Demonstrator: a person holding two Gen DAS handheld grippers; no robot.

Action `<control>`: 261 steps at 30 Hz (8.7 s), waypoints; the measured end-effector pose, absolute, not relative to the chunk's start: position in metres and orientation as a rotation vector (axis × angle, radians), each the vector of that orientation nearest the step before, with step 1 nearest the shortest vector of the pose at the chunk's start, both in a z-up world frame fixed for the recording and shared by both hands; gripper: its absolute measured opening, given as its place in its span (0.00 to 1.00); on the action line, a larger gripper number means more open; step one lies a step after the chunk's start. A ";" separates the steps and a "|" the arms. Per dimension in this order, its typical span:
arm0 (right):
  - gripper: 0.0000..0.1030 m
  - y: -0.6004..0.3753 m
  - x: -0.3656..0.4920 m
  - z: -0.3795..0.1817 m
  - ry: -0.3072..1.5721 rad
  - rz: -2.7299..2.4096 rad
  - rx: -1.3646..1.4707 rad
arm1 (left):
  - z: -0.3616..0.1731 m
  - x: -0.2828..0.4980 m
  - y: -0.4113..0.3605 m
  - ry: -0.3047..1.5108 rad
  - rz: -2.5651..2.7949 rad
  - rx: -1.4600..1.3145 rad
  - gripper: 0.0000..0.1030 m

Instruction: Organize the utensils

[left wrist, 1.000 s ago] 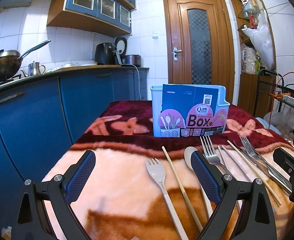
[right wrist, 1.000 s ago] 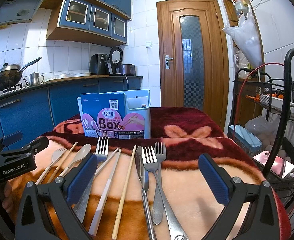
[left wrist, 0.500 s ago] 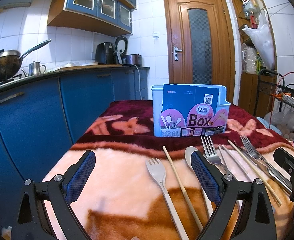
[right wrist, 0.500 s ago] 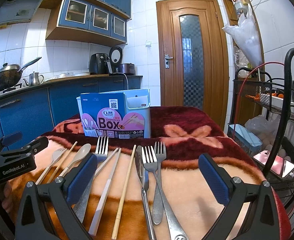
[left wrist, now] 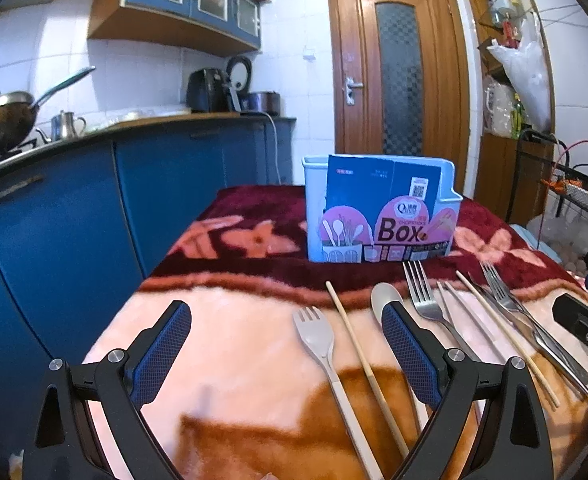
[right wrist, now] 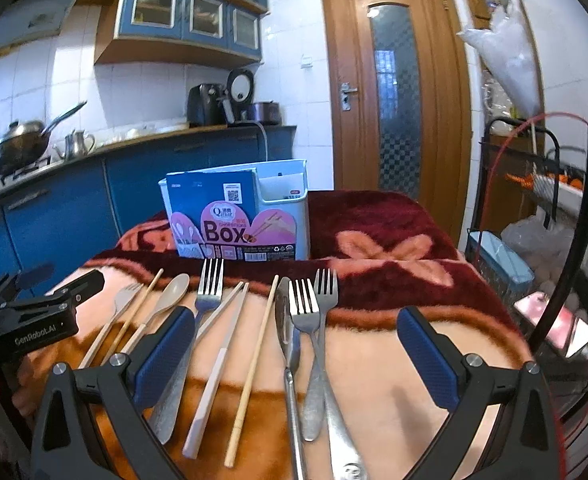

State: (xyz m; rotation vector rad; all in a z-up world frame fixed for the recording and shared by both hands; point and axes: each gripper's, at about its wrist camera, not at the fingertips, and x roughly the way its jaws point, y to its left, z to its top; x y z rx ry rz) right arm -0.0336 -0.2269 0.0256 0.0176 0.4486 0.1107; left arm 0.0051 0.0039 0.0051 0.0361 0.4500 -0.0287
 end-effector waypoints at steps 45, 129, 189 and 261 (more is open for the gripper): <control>0.39 -0.222 0.049 0.032 1.192 0.315 -0.096 | -0.011 0.102 -0.002 1.231 -0.258 -0.045 0.16; 0.15 -0.238 0.087 0.080 0.697 0.418 0.131 | -0.008 0.170 0.015 1.279 -0.217 -0.112 0.07; 0.15 -0.219 0.176 0.115 0.288 0.196 0.092 | 0.123 0.212 0.017 0.388 -0.322 -0.258 0.06; 0.31 -0.244 0.074 0.073 0.678 0.245 0.045 | 0.046 0.111 0.007 0.839 -0.316 -0.064 0.35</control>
